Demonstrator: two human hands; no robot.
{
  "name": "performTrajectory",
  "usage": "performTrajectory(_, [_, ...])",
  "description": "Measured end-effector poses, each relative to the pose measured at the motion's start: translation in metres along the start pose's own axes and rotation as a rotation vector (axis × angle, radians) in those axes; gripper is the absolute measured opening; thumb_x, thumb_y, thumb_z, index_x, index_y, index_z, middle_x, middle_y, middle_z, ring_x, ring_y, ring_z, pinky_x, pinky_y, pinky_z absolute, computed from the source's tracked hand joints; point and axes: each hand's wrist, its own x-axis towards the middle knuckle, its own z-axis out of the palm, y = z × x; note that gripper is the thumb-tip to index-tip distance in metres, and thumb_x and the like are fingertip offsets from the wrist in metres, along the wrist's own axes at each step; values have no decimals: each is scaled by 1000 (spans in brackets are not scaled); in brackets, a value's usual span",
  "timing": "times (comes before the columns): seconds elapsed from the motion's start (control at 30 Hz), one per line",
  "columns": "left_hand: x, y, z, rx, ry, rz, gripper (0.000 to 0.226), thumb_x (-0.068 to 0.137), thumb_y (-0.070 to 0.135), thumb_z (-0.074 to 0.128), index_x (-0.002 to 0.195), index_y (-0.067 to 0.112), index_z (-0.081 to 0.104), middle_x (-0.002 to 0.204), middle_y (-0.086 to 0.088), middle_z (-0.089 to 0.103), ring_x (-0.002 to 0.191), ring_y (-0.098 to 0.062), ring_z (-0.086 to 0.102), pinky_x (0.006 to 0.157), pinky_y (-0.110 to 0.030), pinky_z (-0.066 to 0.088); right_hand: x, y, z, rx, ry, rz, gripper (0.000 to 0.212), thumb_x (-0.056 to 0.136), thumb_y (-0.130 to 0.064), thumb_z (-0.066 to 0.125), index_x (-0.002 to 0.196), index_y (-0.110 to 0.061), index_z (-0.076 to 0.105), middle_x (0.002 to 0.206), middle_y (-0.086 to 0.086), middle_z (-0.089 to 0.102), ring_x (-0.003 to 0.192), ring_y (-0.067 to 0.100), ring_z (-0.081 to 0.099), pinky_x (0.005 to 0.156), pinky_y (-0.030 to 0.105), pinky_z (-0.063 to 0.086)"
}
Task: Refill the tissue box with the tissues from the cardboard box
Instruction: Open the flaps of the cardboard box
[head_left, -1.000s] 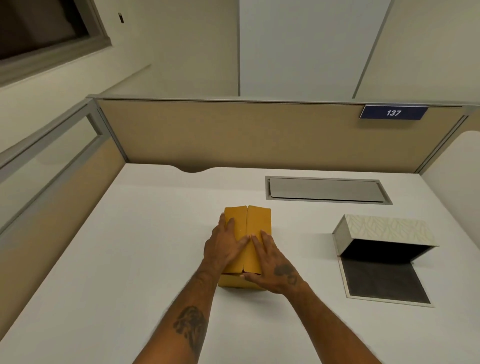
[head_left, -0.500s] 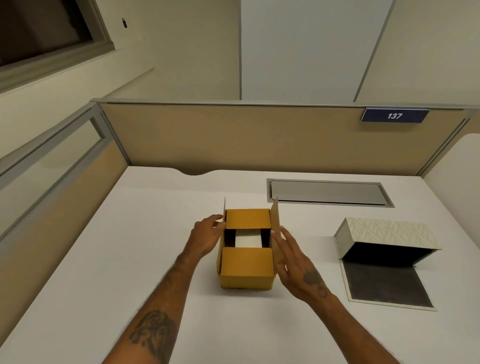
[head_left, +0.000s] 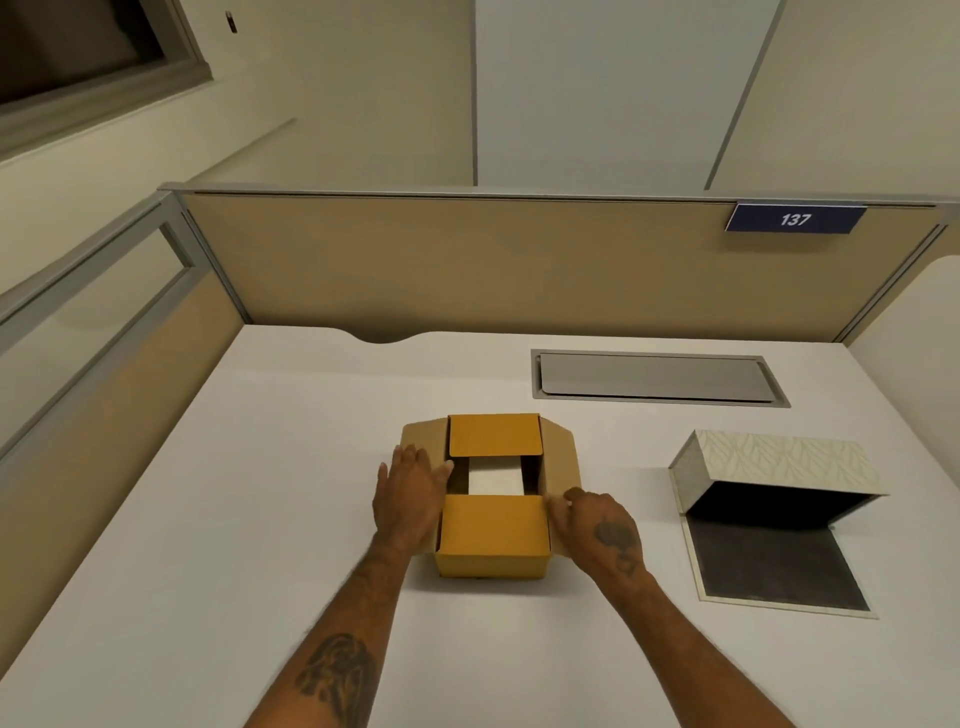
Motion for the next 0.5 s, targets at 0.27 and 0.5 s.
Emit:
performTrajectory(0.27, [10, 2, 5, -277, -205, -79, 52, 100, 39, 36, 148, 18, 32, 131, -14, 59, 119, -31, 55, 98, -41, 45, 33, -21, 11, 129, -177, 224, 55, 95, -53, 42, 91, -6, 71, 99, 13, 72, 90, 29, 67, 71, 30, 48])
performTrajectory(0.5, [12, -2, 9, -496, -228, -79, 38, 102, 34, 33, 136, 29, 50, 110, -5, 66, 103, -25, 61, 91, -40, 49, 42, -22, 16, 239, -248, 276, 43, 97, -38, 45, 64, -12, 55, 82, 12, 67, 73, 25, 59, 66, 28, 43])
